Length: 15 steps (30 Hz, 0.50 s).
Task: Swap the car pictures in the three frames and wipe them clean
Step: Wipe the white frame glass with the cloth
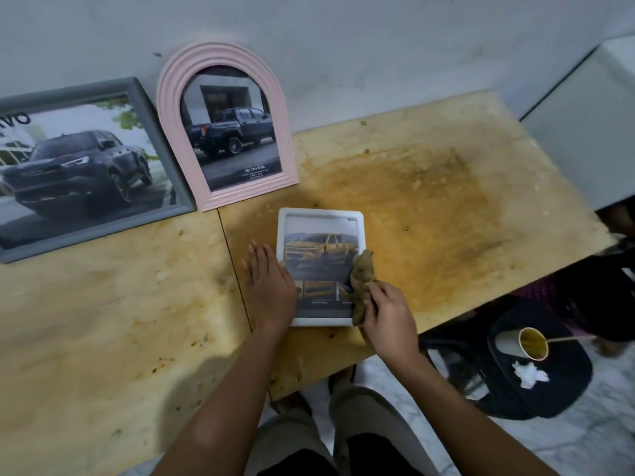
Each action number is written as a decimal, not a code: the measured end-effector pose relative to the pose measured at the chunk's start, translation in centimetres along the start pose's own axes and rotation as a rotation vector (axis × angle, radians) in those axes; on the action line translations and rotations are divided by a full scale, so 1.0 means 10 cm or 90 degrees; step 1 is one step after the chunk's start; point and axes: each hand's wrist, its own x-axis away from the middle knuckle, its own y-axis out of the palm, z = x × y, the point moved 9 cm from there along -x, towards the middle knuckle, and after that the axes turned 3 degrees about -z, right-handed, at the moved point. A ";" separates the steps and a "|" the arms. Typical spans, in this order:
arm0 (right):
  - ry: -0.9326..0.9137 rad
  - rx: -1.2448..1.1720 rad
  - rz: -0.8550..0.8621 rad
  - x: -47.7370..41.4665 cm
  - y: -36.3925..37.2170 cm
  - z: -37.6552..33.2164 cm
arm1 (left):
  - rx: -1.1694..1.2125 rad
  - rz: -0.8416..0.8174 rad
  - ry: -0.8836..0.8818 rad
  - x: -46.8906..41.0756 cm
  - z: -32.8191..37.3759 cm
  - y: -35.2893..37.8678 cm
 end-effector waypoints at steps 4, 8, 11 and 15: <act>0.037 -0.017 -0.015 -0.18 0.03 0.02 | 0.093 0.012 -0.049 0.12 0.02 -0.01; 0.000 -0.036 -0.052 -0.58 -0.05 -0.01 | 0.237 0.020 -0.107 0.38 -0.02 -0.03; -0.038 -0.067 -0.091 -0.84 -0.11 -0.11 | 0.237 0.017 -0.074 0.40 -0.08 -0.11; -0.053 -0.109 -0.109 -0.89 -0.13 -0.11 | -0.024 -0.049 0.150 0.19 0.04 -0.08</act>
